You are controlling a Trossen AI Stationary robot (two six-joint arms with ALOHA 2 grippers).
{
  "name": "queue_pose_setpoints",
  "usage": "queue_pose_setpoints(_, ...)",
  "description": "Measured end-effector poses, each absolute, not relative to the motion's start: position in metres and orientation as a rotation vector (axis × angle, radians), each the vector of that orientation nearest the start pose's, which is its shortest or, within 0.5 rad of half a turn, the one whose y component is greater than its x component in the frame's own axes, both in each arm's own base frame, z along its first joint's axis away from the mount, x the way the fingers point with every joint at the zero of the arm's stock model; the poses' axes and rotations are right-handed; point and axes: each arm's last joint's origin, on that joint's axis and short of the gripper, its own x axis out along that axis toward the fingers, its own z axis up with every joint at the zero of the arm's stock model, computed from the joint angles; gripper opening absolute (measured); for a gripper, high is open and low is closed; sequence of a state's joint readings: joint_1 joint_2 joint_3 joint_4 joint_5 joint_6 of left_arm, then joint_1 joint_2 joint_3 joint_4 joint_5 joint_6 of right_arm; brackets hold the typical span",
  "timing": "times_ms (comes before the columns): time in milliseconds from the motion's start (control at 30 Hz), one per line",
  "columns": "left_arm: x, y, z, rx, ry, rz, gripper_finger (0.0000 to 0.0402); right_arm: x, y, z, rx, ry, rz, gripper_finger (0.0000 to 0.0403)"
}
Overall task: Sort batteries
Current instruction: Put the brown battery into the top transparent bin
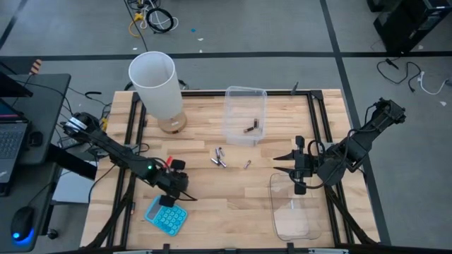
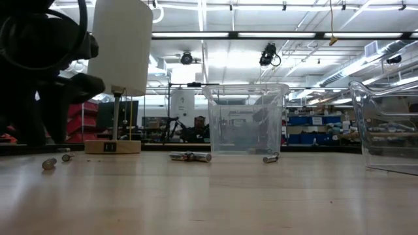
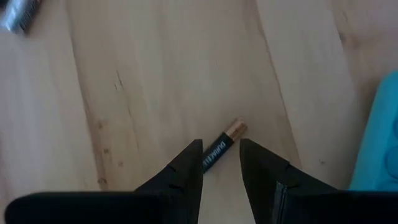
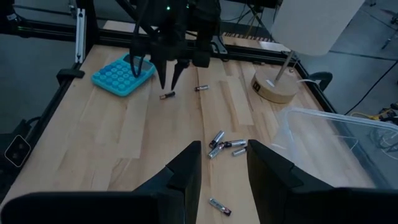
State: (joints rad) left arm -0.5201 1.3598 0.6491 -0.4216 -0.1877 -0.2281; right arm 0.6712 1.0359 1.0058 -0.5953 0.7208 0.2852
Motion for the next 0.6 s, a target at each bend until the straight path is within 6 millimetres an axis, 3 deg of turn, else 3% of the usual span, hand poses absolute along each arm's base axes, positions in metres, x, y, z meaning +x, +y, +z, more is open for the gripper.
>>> queue_pose_setpoints(600, 0.2065, -0.1121, 0.1551, 0.248, 1.080, -0.211, 0.0145, 0.1722, 0.1123, 0.3308, -0.121, 0.465, -0.115, 0.0115)
